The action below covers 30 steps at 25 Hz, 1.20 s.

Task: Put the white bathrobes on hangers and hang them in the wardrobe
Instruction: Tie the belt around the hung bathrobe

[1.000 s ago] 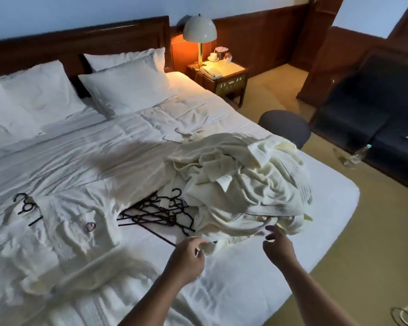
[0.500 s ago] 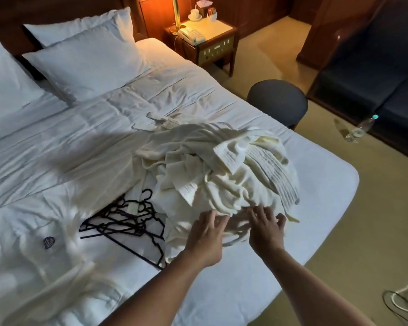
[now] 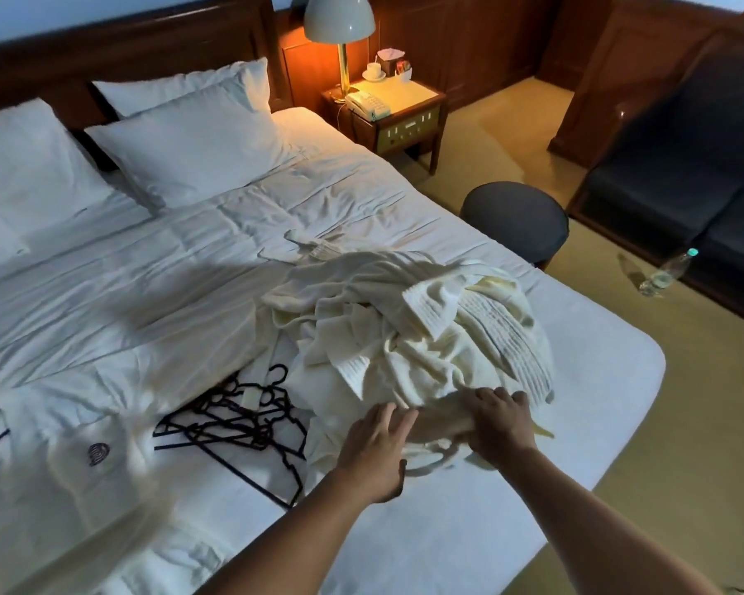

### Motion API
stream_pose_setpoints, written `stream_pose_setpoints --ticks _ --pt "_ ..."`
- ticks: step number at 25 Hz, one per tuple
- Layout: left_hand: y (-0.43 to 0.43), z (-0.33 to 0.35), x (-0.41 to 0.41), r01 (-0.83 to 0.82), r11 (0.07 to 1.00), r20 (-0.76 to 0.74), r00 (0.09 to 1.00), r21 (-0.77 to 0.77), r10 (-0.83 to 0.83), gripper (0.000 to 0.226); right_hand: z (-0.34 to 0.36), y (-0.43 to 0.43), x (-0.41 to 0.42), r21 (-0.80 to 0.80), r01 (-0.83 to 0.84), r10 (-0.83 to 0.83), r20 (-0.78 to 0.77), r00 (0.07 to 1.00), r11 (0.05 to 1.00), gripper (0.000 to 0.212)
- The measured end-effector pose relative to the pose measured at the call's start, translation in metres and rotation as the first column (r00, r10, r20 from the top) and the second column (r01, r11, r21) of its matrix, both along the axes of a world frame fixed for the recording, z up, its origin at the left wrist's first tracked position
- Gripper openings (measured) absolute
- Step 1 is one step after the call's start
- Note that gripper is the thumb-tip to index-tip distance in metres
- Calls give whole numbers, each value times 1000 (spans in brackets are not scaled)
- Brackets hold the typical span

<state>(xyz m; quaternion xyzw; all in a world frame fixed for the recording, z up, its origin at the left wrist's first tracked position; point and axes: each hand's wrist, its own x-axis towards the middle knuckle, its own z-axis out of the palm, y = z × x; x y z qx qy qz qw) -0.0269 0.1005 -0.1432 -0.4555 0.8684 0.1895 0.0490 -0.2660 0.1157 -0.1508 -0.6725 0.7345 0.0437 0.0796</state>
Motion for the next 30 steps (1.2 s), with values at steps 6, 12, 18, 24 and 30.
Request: stream_pose_setpoints --ticks 6,12,18,24,30 --pt "-24 82 3 -150 988 -317 937 18 148 81 154 -33 42 -458 124 175 557 812 880 20" --pt "-80 255 9 -392 920 -687 671 -11 278 16 336 -75 102 -819 62 519 418 746 570 18" --pt "-112 418 77 -552 811 -751 615 -193 240 22 405 -96 120 -851 63 462 343 818 521 30" --pt "-84 371 90 -343 937 -436 855 -71 280 36 294 -55 116 -415 12 315 708 631 910 39" --pt "-61 253 43 -131 977 -126 980 167 153 39 148 -19 20 390 62 -394 896 205 919 63"
